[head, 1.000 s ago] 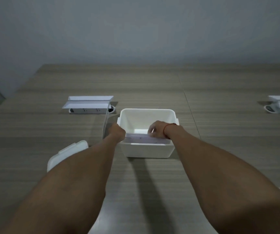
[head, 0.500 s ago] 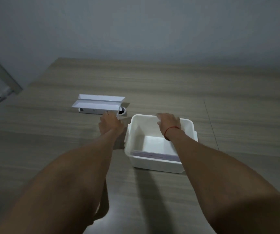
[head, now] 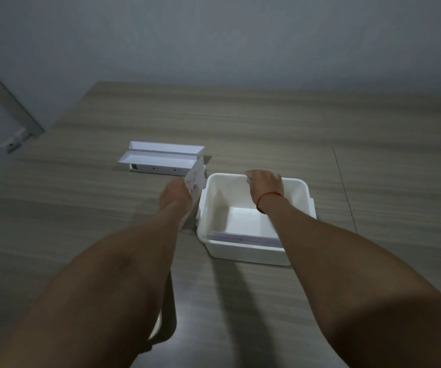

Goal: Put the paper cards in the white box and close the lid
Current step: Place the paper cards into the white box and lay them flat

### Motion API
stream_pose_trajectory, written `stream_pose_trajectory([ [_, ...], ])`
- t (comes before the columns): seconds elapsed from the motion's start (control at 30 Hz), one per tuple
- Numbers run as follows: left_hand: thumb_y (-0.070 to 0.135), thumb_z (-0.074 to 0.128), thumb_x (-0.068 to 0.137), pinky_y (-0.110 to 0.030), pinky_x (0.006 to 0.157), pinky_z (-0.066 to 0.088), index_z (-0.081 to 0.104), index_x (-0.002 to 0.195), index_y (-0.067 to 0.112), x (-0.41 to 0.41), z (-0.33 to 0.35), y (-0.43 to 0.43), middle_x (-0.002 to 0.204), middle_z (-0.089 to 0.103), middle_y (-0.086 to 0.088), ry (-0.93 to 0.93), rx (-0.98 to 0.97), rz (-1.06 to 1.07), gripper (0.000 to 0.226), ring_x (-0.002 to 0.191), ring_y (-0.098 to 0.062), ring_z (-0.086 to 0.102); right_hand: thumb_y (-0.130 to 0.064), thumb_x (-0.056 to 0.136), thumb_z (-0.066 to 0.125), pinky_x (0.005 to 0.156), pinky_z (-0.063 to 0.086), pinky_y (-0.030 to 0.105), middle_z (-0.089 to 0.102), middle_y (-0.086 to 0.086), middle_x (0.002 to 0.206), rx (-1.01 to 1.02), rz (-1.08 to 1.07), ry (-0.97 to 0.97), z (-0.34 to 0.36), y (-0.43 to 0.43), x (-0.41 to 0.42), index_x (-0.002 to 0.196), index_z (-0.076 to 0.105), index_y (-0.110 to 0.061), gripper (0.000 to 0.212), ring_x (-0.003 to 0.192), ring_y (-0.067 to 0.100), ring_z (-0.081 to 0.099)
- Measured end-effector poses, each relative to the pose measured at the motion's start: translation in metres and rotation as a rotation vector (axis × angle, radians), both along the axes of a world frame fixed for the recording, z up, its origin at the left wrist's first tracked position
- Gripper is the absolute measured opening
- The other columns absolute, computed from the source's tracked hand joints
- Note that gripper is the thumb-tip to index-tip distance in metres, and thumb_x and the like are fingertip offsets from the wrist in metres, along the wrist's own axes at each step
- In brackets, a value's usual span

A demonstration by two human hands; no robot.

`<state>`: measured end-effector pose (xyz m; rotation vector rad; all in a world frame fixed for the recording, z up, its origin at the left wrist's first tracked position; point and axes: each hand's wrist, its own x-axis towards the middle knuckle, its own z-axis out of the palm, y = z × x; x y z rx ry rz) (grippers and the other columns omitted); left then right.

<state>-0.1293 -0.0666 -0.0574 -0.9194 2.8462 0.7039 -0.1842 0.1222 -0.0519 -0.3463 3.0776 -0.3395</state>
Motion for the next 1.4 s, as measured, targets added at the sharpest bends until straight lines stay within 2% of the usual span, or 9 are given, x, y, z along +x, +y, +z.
stream_pose_trajectory([
  [0.1,0.015,0.055,0.090,-0.042,0.086,0.057,0.060,0.112,0.008,0.004,0.024,-0.003,0.112,0.067,-0.012,0.013,-0.070,-0.069,0.023,0.102,-0.032,0.067,-0.017,0.098,0.045,0.104,0.034,0.039,0.060,0.007,0.131,0.045,-0.036,-0.085,0.012,0.006,0.011,0.125,0.057,-0.019,0.030,0.126,0.028,0.050],
  [0.37,0.013,0.053,0.091,-0.042,0.083,0.051,0.057,0.116,0.012,0.025,0.100,0.018,0.113,0.066,-0.013,0.239,-0.207,-0.267,0.025,0.103,-0.035,0.064,-0.019,0.095,0.047,0.114,0.023,0.045,0.040,0.006,0.146,0.077,-0.228,-0.230,0.040,0.050,0.066,0.132,0.046,-0.016,0.037,0.138,0.026,0.035],
  [0.53,0.017,0.043,0.097,-0.039,0.081,0.051,0.061,0.113,0.012,0.039,0.129,0.054,0.108,0.070,-0.013,0.412,-0.146,-0.533,0.025,0.098,-0.033,0.066,-0.011,0.092,0.046,0.110,0.033,0.043,0.041,0.011,0.144,-0.025,-0.456,-0.240,0.050,0.076,0.104,0.136,0.043,-0.012,0.044,0.135,0.030,0.038],
  [0.7,0.022,0.046,0.096,-0.037,0.081,0.051,0.063,0.117,0.020,0.057,0.111,0.082,0.116,0.069,-0.008,0.233,-0.030,-0.695,0.028,0.106,-0.029,0.064,-0.004,0.094,0.045,0.101,0.045,0.038,0.053,0.020,0.137,-0.181,-0.530,-0.302,0.045,0.088,0.129,0.133,0.049,0.001,0.039,0.125,0.035,0.054],
  [0.8,0.025,0.045,0.097,-0.040,0.092,0.050,0.066,0.114,0.019,0.067,0.084,0.087,0.118,0.069,-0.007,0.116,-0.066,-0.742,0.028,0.110,-0.029,0.063,-0.005,0.094,0.045,0.100,0.046,0.037,0.054,0.022,0.136,-0.223,-0.531,-0.279,0.043,0.090,0.137,0.131,0.052,0.003,0.038,0.125,0.036,0.055],
  [0.97,0.023,0.045,0.097,-0.037,0.092,0.048,0.069,0.112,0.019,0.073,0.053,0.088,0.120,0.068,-0.004,0.004,-0.103,-0.765,0.029,0.112,-0.028,0.060,-0.001,0.094,0.044,0.101,0.045,0.038,0.051,0.024,0.137,-0.238,-0.546,-0.247,0.042,0.090,0.139,0.130,0.051,0.004,0.037,0.124,0.038,0.054],
  [1.13,0.032,0.051,0.093,-0.040,0.101,0.046,0.067,0.116,0.024,0.070,0.020,0.080,0.126,0.063,-0.003,-0.115,0.016,-0.727,0.029,0.118,-0.028,0.059,0.001,0.094,0.043,0.100,0.045,0.038,0.052,0.023,0.135,-0.244,-0.558,-0.224,0.040,0.091,0.137,0.127,0.053,0.005,0.034,0.123,0.038,0.054],
  [1.23,0.027,0.044,0.096,-0.044,0.099,0.046,0.069,0.103,0.020,0.071,0.008,0.082,0.118,0.065,-0.006,-0.171,0.031,-0.761,0.026,0.111,-0.031,0.060,0.001,0.095,0.041,0.100,0.045,0.038,0.052,0.023,0.135,-0.238,-0.565,-0.226,0.040,0.089,0.134,0.127,0.052,0.005,0.035,0.123,0.038,0.054],
  [1.4,0.032,0.030,0.096,-0.045,0.100,0.044,0.054,0.079,0.025,0.068,0.002,0.083,0.103,0.061,-0.003,-0.227,0.051,-0.708,0.030,0.108,-0.033,0.059,0.002,0.093,0.043,0.097,0.047,0.038,0.055,0.022,0.133,-0.216,-0.579,-0.233,0.040,0.086,0.131,0.126,0.054,0.003,0.035,0.121,0.037,0.056],
])
